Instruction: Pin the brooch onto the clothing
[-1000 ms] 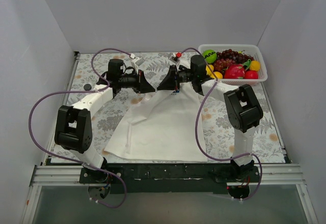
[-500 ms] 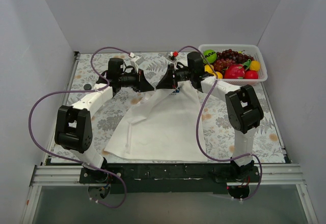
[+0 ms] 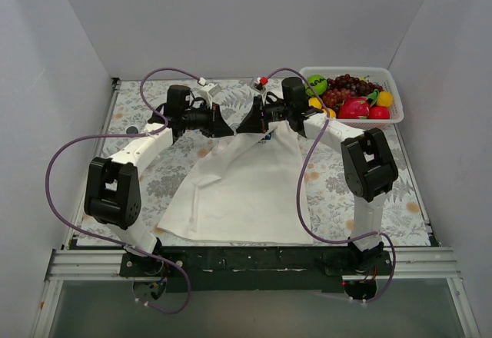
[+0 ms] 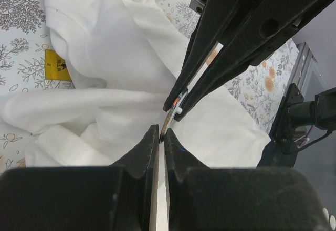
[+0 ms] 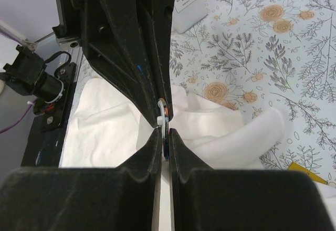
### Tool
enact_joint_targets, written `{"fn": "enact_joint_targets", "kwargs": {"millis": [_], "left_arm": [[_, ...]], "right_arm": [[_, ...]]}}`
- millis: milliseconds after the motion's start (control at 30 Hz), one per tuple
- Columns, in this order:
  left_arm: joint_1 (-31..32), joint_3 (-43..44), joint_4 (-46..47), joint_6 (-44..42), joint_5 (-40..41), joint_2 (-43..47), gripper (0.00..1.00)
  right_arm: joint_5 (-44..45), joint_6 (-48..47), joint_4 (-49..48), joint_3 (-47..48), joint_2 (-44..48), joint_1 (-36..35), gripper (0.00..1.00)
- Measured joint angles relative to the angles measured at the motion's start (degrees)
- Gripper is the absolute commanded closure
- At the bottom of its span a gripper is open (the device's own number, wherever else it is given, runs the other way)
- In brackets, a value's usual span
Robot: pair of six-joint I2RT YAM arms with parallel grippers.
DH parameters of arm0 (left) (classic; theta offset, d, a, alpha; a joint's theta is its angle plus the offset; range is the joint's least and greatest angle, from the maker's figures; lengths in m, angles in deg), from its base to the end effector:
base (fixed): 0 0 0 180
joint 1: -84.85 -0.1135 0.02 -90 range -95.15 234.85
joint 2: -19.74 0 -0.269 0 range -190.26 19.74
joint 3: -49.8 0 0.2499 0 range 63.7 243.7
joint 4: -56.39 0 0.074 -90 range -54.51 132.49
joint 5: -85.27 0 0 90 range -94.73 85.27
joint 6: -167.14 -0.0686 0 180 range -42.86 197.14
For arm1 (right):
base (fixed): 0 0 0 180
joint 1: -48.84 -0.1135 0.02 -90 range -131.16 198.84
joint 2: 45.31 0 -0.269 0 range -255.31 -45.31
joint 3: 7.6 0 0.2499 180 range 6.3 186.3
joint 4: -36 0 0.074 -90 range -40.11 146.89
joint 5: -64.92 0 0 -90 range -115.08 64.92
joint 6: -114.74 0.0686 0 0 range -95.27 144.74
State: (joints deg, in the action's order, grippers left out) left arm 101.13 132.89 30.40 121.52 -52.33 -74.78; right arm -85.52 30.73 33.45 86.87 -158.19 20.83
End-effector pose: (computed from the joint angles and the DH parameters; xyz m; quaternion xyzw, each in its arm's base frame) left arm 0.3521 -0.1556 0.2591 -0.0258 0.8392 -0.5169 0.1671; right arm 0.3829 0.2713 0.2529 -0.4295 0.6188 0.5363 0.3807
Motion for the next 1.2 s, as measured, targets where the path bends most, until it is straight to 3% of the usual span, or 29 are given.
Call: {"fn": "enact_joint_targets", "kwargs": {"millis": [300,767,1200], "left_arm": [[1.01,1.07,-1.36,-0.70,2.49,0.00,1.00],[2.36,2.10,-2.10,-2.03,6.10,0.00,1.00],[2.99,-1.79,2.21,0.52,7.98,1.40,1.00]], "right_arm": [[1.20,-0.24,1.90,0.68,0.09,0.11,0.99],[5.68,0.50,5.01,0.85,1.33,0.09,0.99],[8.79,5.49,-1.05,-4.83,3.67,0.02,0.99]]}}
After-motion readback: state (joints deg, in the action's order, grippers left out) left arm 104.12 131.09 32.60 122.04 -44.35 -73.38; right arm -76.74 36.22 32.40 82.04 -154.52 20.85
